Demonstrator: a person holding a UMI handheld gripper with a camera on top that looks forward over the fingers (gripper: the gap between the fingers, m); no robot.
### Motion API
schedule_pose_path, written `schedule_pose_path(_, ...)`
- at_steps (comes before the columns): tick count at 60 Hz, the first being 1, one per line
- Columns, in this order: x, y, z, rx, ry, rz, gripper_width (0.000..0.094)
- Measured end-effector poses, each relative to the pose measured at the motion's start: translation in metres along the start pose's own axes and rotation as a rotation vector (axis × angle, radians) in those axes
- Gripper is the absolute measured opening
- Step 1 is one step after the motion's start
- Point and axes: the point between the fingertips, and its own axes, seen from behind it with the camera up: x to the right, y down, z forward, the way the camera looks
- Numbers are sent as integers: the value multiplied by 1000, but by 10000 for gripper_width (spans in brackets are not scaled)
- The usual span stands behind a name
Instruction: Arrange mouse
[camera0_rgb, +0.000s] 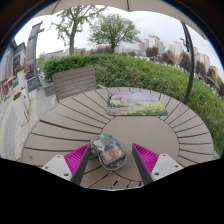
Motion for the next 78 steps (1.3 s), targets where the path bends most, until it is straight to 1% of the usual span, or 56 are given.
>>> schedule_pose_path(7,6,-3,12,-10,20,0,859)
schedule_pose_path(9,5,-7,13,-7,6,3,832)
schedule_pose_path(11,4,-6,13,-7,5,0,826)
schedule_pose_path(16,8,-6,12,-6,21,-24,839)
schedule_pose_path(27,7,-7,14,-14,1,0,808)
schedule_pose_path(28,7,-7,14,-14,-1,-1,792)
schedule_pose_path(29,6,-7,14,-14,-5,-3,749)
schedule_pose_path(30,4,-7,14,-13,-13,-7,668)
schedule_pose_path(31,3,-7,14,-13,-21,-11,531)
schedule_pose_path(32,7,-8,13,-12,-6,-18,478)
schedule_pose_path(35,17,-10,12,-11,32,-28,428)
schedule_pose_path(38,11,-9,13,-26,1,-27,398)
schedule_pose_path(40,14,-10,12,-26,0,-20,382)
schedule_pose_path(44,19,-14,8,-33,12,-24,379)
schedule_pose_path(50,20,-36,-2,-24,-6,4,380)
schedule_pose_path(55,26,-73,-9,-4,-9,25,380)
schedule_pose_path(62,42,-146,-5,60,-10,41,380)
schedule_pose_path(66,60,-186,13,106,7,44,379)
schedule_pose_path(70,79,-214,41,134,41,39,380)
schedule_pose_path(74,98,-227,79,131,71,57,380)
schedule_pose_path(78,113,-224,123,117,98,84,385)
